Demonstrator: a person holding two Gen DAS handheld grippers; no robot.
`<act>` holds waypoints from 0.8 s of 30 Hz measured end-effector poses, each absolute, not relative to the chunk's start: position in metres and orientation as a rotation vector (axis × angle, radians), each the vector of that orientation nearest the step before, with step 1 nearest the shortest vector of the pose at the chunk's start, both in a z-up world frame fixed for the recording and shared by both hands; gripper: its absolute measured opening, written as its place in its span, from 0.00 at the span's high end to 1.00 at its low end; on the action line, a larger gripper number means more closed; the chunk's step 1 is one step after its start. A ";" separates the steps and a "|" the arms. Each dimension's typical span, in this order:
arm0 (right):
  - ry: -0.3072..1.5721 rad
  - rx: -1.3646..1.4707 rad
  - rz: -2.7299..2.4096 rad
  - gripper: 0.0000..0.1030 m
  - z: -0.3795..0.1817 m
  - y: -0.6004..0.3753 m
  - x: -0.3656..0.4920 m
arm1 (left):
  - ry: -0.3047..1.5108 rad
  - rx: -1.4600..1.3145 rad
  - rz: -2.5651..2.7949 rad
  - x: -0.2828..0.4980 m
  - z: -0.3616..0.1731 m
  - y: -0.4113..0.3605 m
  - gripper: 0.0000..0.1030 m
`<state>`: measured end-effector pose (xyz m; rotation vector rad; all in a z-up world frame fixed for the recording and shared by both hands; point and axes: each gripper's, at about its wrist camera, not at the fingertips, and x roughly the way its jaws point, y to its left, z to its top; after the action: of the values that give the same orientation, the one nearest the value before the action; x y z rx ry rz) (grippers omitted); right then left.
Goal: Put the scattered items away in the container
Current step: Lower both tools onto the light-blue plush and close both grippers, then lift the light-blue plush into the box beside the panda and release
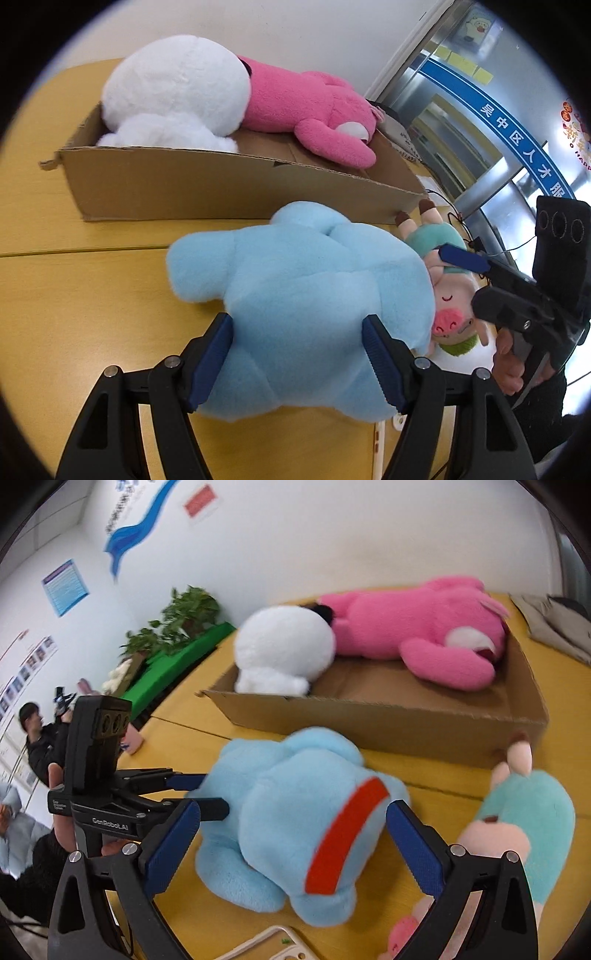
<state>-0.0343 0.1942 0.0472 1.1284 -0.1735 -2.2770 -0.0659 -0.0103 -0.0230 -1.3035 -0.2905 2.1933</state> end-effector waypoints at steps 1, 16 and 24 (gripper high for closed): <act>-0.181 1.173 -2.265 0.00 0.041 0.192 -0.037 | -0.301 -1.307 2.185 -0.069 -0.025 -0.009 0.28; -0.053 1.277 -2.325 0.11 0.005 0.166 -0.056 | -0.584 -1.447 1.943 -0.082 -0.072 -0.021 0.21; -0.103 1.214 -2.329 0.21 0.011 0.173 -0.043 | -0.455 -1.389 2.027 -0.071 -0.050 -0.015 0.30</act>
<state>-0.0433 0.1728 0.0107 1.2144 -0.1028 -2.3290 -0.0708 -0.0150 -0.0499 -1.3886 -0.4551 2.0272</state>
